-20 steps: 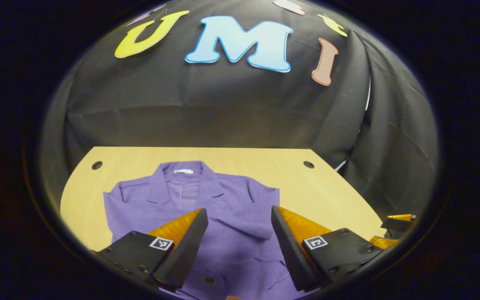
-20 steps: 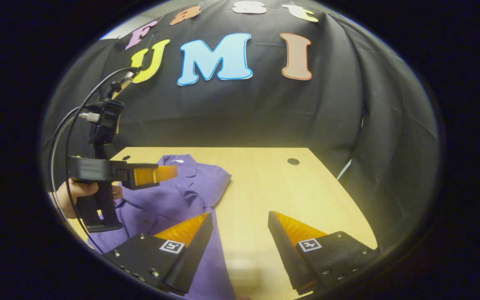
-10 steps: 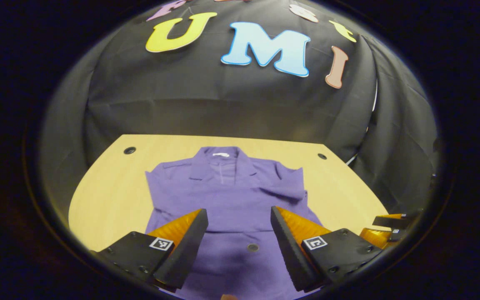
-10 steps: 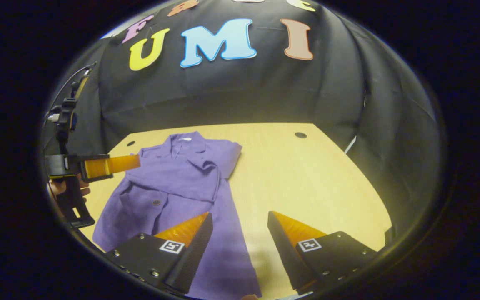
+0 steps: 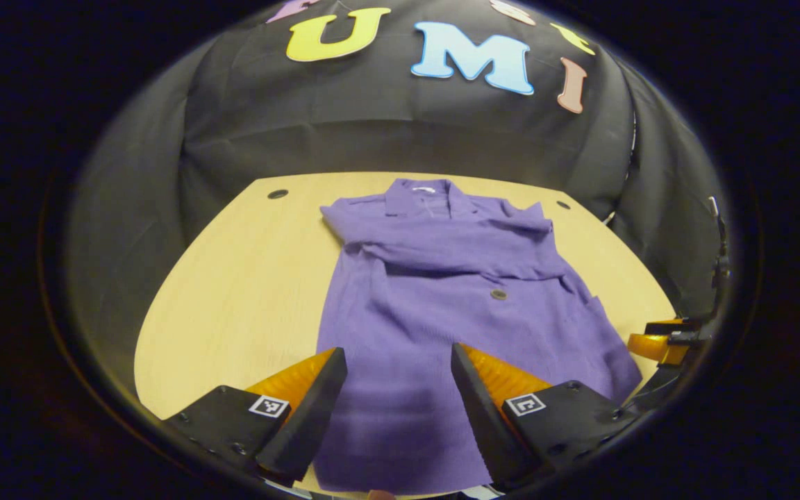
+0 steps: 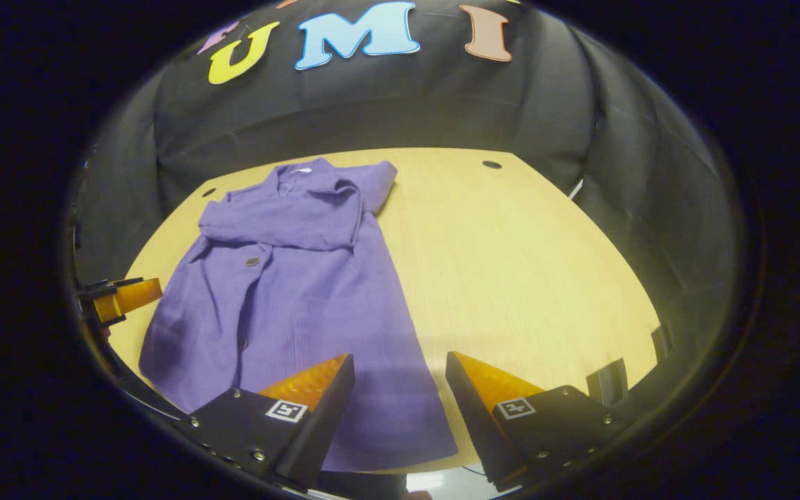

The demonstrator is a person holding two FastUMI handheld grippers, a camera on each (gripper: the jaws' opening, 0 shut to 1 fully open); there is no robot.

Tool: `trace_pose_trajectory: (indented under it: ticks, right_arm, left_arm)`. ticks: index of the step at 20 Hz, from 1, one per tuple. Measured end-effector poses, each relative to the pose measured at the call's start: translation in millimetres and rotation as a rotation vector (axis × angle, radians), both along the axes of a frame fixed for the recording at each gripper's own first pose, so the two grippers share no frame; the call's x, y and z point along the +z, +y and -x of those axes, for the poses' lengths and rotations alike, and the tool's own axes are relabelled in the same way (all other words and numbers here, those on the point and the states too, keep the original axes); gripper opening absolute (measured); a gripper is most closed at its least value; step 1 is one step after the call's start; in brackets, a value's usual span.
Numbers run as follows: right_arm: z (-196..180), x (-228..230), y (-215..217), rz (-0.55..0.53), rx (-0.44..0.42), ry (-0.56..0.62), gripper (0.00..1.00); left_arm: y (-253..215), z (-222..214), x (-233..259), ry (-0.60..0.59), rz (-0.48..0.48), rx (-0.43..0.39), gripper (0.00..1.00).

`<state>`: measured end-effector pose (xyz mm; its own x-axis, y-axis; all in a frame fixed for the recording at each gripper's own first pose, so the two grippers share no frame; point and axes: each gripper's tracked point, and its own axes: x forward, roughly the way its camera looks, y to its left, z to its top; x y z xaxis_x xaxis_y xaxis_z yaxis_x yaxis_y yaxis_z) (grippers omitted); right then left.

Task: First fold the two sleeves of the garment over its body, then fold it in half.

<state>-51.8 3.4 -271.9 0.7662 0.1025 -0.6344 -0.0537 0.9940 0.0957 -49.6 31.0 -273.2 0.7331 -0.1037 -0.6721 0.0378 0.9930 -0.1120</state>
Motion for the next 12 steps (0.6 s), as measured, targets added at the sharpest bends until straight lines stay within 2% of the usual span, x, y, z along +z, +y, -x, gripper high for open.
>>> trace_pose_trajectory:
  ticks: [1, 2, 4, 6, 7, 11, 12]
  right_arm:
    - [4.0, -2.0, 1.2, 0.004, -0.003, 0.005, 0.83]
    - [7.3, -5.4, 0.8, 0.007, -0.006, 0.01, 0.83]
    - [15.2, -13.3, 2.0, 0.016, -0.014, 0.021, 0.83]
    - [21.4, -19.9, 2.0, 0.026, -0.02, 0.032, 0.83]
    - [24.9, -22.3, 1.9, 0.032, -0.023, 0.037, 0.83]
    - [37.3, -32.1, -3.1, 0.048, -0.042, 0.062, 0.83]
    - [39.5, -34.4, -3.1, 0.042, -0.049, 0.067, 0.83]
  left_arm:
    - [6.4, 10.7, -3.4, 0.007, 0.001, 0.002, 0.95]
    - [11.7, 17.7, -5.8, 0.013, 0.0, 0.005, 0.98]
    - [22.9, 34.4, -13.6, 0.031, 0.002, 0.016, 0.95]
    - [33.6, 50.1, -20.4, 0.044, 0.003, 0.024, 0.98]
    - [39.2, 58.6, -25.5, 0.055, -0.002, 0.025, 0.95]
    - [55.2, 85.7, -44.3, 0.106, -0.031, 0.014, 0.94]
    - [57.6, 91.1, -46.7, 0.114, -0.028, 0.011, 0.98]
